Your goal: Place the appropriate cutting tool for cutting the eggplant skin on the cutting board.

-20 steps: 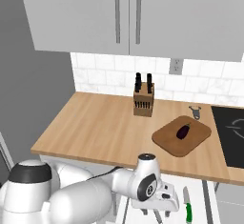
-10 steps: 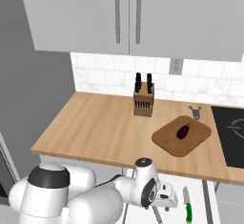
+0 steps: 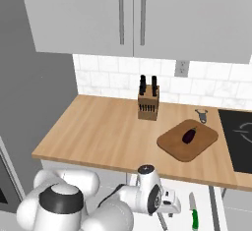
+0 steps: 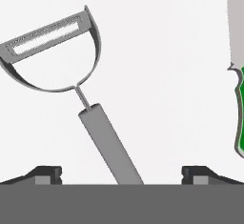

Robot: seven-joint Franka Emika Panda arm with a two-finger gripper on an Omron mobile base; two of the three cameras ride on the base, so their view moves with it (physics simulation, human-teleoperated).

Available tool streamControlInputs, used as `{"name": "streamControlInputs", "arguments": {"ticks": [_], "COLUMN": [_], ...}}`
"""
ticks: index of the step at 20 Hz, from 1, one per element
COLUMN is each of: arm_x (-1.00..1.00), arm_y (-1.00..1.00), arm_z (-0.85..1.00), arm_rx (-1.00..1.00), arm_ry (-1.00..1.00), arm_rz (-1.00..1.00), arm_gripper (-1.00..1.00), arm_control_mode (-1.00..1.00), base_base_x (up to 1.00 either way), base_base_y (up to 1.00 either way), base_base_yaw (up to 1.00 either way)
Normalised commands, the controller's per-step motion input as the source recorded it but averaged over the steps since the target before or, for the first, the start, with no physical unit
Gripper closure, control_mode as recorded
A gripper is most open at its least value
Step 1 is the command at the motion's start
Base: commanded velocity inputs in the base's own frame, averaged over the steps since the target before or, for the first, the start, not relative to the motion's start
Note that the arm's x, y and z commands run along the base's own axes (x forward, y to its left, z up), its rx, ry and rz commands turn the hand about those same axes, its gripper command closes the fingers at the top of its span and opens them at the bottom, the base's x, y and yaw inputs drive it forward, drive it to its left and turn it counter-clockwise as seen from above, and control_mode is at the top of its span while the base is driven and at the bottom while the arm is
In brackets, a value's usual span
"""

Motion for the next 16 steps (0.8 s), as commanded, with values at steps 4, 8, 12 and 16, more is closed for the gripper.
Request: {"name": "streamControlInputs", "arguments": {"ticks": [4,8,12,16], "arm_x": [0.00,0.00,0.01,-0.05], "arm_y": [0.00,0.00,-0.02,0.00], "arm_z": [-0.33,-0.42,-0.50,-0.50], "arm_rx": [0.00,0.00,0.00,0.00], "arm_ry": [0.07,0.10,0.04,0.03], "arm_rz": [0.02,0.03,0.05,0.06], "arm_gripper": [-1.00,-1.00,-1.00,1.00], "arm_control_mode": [-1.00,-1.00,-1.00,-1.00], "base_base_x": [0.00,0.00,0.00,0.00], "base_base_y": [0.00,0.00,0.00,0.00], "base_base_yaw": [0.00,0.00,0.00,0.00]}}
